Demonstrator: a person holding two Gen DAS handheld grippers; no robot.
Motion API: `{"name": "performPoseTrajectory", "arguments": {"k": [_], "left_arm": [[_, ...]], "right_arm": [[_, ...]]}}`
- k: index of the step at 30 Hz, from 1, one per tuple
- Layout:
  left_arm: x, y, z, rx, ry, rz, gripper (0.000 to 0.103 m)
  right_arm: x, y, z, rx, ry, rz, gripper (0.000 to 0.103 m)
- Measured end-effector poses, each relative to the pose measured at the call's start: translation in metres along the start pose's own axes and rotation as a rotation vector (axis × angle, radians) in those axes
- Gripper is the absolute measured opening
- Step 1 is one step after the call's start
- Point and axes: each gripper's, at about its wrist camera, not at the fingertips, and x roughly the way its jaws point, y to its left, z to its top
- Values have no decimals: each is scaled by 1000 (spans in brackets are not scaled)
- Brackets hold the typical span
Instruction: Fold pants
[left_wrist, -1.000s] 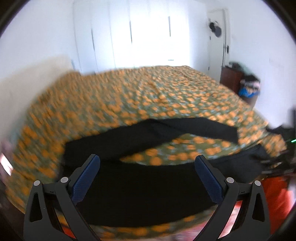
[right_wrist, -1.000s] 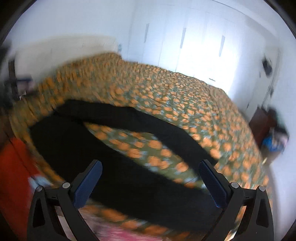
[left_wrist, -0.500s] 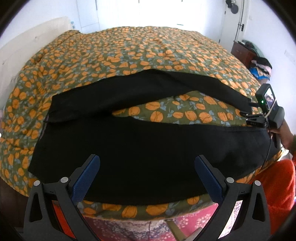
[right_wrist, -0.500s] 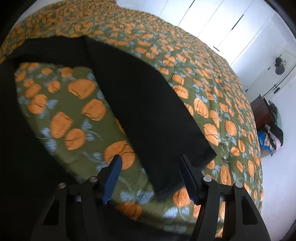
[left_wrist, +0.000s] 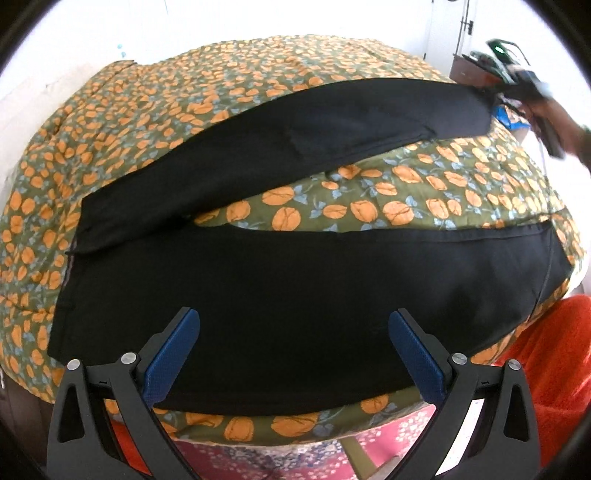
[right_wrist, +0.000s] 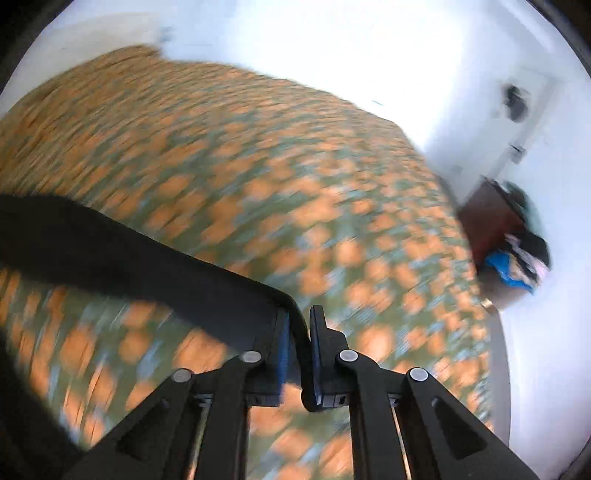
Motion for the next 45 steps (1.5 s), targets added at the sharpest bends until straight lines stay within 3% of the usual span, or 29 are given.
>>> {"name": "performPoseTrajectory", "arguments": {"k": [1,3,5,10,14,17,20,24,25,26,30,32,35,37,40,45], "left_arm": [[-3,-1,-1,4,-6,3,102],[-6,-1,-3,8,-17,6,102],[-5,2,-6,1,-19,6,102],[14,11,-9,-49,44,-37,102],[18,13,-10,-56,47,-38,102],[23,19,-11,-71,60,-21,102],[27,29,-10,-98,72,-1,102],[40,41,-8,-137,106,19,102],[43,42,-8,-140,112,21,102],[47,44,-6,-141,114,26,102],[60,63,4,-180,99,65,102],[69,80,10,-215,102,84,102],[76,101,14,-241,88,158,102],[82,117,16,-266,86,200,102],[88,137,15,-298,81,232,102],[99,157,14,-297,89,266,102]], "right_arm": [[15,-17,15,47,40,-31,45],[32,-37,23,108,70,-118,46],[42,-50,17,185,95,-124,46],[57,-55,-33,441,158,94,46],[90,-59,-66,779,182,350,46],[119,-66,-74,957,175,416,46],[151,-69,-73,1084,172,420,46],[182,-74,-67,1176,163,424,44],[186,-77,-65,1174,160,416,25],[187,-80,-60,1150,152,376,18],[172,-89,-59,1059,139,247,18],[160,-87,-58,953,168,131,38],[130,-75,-49,781,133,-6,50],[110,-60,-44,704,100,25,53],[89,-19,-36,639,109,171,56],[54,99,-16,502,190,462,59]]}}
